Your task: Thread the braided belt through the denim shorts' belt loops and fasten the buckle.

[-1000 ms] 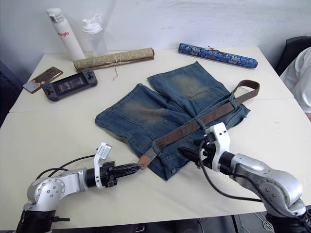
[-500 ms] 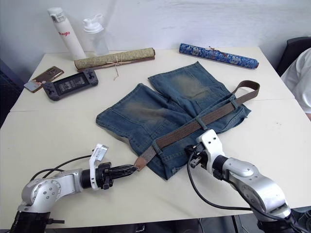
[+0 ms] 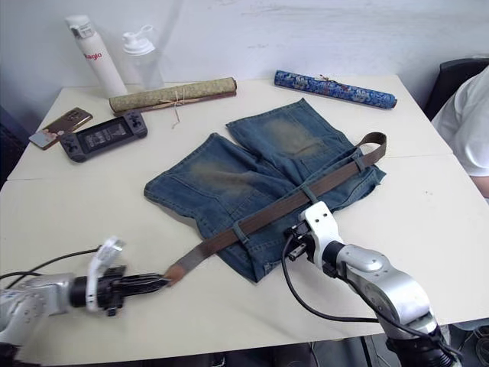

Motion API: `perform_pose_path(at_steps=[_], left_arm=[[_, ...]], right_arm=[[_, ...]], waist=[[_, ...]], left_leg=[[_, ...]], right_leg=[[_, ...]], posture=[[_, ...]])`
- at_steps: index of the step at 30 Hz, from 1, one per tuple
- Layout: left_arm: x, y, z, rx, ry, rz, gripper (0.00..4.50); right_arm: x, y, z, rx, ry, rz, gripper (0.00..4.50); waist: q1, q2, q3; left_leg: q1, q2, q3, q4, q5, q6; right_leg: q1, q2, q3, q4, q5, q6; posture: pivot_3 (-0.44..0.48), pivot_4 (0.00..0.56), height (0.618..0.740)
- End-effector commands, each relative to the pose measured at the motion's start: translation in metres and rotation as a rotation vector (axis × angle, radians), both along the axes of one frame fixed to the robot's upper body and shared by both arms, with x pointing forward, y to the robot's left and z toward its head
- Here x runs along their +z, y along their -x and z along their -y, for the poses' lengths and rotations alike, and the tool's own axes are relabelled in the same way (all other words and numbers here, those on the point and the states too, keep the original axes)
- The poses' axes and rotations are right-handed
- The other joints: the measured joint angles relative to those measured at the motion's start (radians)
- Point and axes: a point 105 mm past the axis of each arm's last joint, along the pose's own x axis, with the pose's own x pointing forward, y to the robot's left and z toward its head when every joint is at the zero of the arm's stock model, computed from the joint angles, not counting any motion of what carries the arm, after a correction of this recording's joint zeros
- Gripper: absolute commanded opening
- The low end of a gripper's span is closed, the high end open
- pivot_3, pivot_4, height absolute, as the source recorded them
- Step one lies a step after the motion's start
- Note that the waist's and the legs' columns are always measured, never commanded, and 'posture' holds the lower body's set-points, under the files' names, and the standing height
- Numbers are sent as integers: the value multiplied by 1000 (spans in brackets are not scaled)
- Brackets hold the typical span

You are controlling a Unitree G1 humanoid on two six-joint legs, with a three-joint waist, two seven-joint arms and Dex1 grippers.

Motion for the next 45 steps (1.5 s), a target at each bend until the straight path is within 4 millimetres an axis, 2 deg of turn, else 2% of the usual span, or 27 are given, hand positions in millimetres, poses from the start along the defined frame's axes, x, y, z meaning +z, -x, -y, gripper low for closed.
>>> perform_pose_path(at_steps=[1, 4, 9, 14, 18, 23, 27, 30, 36, 38, 41, 44, 45], left_arm=[[-2, 5, -47, 21, -138, -4, 0], [8, 4, -96, 62, -295, 19, 0], [15, 7, -149, 158, -455, 17, 0], [10, 11, -178, 233, -594, 10, 0], [8, 6, -184, 249, -647, 35, 0], [10, -8, -176, 253, -604, 101, 0], [21, -26, -162, 250, -529, 187, 1474], [41, -39, -151, 249, -448, 263, 2766], [69, -47, -140, 220, -400, 339, 2782], [85, -53, -130, 202, -360, 388, 2782], [105, -55, -100, 113, -257, 428, 2782], [110, -48, -72, 26, -192, 414, 2782], [103, -37, -41, -80, -144, 396, 2782]], right_arm=[[-22, 4, 0, -3, 38, -91, 19], [-22, 3, -2, 1, 32, -89, 19], [-19, 1, -7, 8, 17, -82, 19], [-18, 0, -9, 14, 16, -77, 19], [-17, -2, -8, 10, 16, -73, 19], [-14, -3, -10, 10, -3, -63, 19], [-7, -7, -9, -8, -33, -45, 0], [2, -8, -7, -12, -79, -24, 984], [13, -4, -8, 14, -141, -21, 3638], [17, -3, -6, 19, -161, -20, 4432], [26, -4, 1, 6, -184, -3, 4432], [32, -4, 7, 9, -190, 10, 4432], [39, -5, 12, 8, -198, 33, 4432]], waist=[[-5, 0, 0], [-10, 1, 0], [-15, 1, 0], [-14, 1, 0], [-13, 4, -2], [-11, 9, -4], [-6, 7, -4], [3, 7, -4], [17, -5, 0], [16, -8, 1], [16, -8, 2], [15, -5, 4], [15, -5, 4]], left_leg=[[0, 1, -1, -1, 0, -1], [1, 1, -1, -3, 0, -1], [3, 2, 0, -6, 1, -1], [5, 2, 1, -6, 1, -1], [10, 3, 4, -7, 1, -1], [11, 4, 6, -7, 2, -2], [12, 4, 7, -6, 2, -2], [11, 4, 7, -6, 2, -2], [6, 4, 4, 0, 1, -1], [4, 4, 4, 1, 0, -1], [1, 4, 3, 3, 0, 0], [-2, 4, 2, 3, 0, 0], [-3, 4, 1, 3, 0, 0]], right_leg=[[0, 0, -1, 0, -1, -2], [-1, 0, -1, 0, -1, -3], [-1, 0, -2, 2, -2, -4], [0, 0, -2, 4, -2, -4], [0, 0, -2, 9, -3, -5], [0, 1, -3, 11, -3, -6], [0, 1, -3, 13, -3, -6], [0, 0, -4, 12, -3, -6], [-1, 0, -6, 13, -3, -6], [-1, 0, -6, 12, -3, -5], [-2, 0, -7, 11, -3, -5], [-3, 0, -9, 10, -2, -4], [-3, 0, -9, 10, -2, -4]], posture=[[0, 150, 717], [0, 150, 717], [0, 150, 717], [0, 150, 717], [0, 150, 717], [0, 150, 717], [0, 150, 717], [0, 150, 717], [0, 150, 717], [0, 150, 717], [0, 150, 717], [0, 150, 717], [0, 150, 717]])
